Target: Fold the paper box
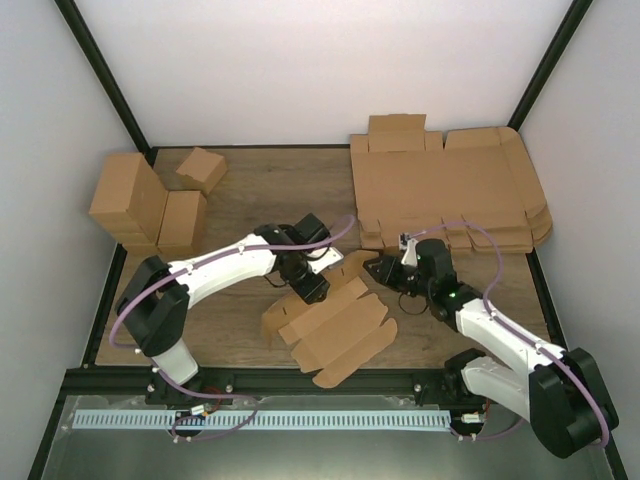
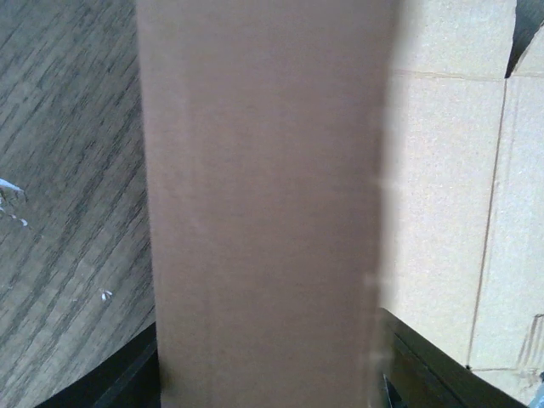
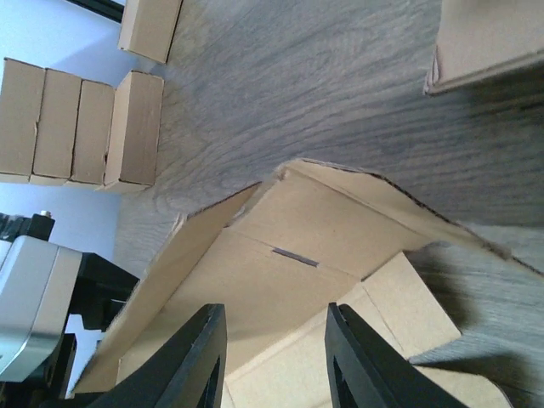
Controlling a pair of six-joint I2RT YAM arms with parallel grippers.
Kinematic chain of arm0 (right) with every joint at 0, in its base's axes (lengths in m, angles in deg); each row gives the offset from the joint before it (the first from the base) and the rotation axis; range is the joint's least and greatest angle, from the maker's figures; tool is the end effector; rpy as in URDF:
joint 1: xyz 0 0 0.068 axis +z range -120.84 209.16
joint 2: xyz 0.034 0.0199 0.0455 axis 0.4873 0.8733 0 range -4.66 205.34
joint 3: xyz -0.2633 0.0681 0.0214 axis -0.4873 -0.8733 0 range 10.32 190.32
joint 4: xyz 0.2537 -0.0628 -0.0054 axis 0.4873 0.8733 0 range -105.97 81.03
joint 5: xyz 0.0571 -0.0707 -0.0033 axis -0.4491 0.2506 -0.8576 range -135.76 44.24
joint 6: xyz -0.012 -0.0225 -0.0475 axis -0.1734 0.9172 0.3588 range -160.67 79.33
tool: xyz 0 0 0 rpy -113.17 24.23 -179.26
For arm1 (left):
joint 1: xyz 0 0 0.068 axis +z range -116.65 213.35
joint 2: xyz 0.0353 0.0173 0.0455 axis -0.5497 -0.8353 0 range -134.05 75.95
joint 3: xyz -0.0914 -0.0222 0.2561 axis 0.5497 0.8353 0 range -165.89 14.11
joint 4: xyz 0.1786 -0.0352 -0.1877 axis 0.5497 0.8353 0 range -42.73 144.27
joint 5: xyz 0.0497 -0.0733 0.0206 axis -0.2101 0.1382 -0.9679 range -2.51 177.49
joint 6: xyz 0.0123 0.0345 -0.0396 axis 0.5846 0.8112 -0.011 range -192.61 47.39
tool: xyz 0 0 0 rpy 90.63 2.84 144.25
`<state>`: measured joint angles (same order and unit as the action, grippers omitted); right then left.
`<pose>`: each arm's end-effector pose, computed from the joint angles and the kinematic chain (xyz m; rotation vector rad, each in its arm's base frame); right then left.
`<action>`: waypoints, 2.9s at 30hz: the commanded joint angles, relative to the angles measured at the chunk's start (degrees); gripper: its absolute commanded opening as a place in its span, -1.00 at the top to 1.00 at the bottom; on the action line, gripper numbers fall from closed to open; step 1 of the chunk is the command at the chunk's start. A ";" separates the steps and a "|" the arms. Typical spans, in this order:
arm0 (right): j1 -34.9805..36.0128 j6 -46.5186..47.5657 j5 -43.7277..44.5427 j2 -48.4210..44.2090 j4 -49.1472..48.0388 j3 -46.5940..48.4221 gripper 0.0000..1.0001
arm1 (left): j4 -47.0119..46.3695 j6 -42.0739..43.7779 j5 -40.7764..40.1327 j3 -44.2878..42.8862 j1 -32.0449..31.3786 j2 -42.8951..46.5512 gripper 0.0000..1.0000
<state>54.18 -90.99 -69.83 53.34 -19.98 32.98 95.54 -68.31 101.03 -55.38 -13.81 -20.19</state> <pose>0.1802 0.1001 0.1892 0.2349 2.3044 1.1780 0.2130 -0.2421 0.2148 1.3208 2.6345 -0.4683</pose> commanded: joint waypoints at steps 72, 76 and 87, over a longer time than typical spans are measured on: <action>0.46 2.28 -6.78 -10.83 13.79 -1.37 0.43 | 2.72 -10.35 -33.54 -5.23 -14.66 -0.74 0.93; 0.43 2.78 -5.71 -11.52 13.26 -0.80 0.43 | 4.31 -9.83 -43.04 -5.53 -15.48 -0.01 0.92; 0.47 8.03 -3.64 -5.50 7.61 -1.68 0.40 | 8.78 -8.18 -61.31 -6.24 -17.74 -1.11 0.92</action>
<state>54.18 -87.71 -74.91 45.71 -8.64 30.71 103.19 -77.93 47.37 -60.72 -29.92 -22.00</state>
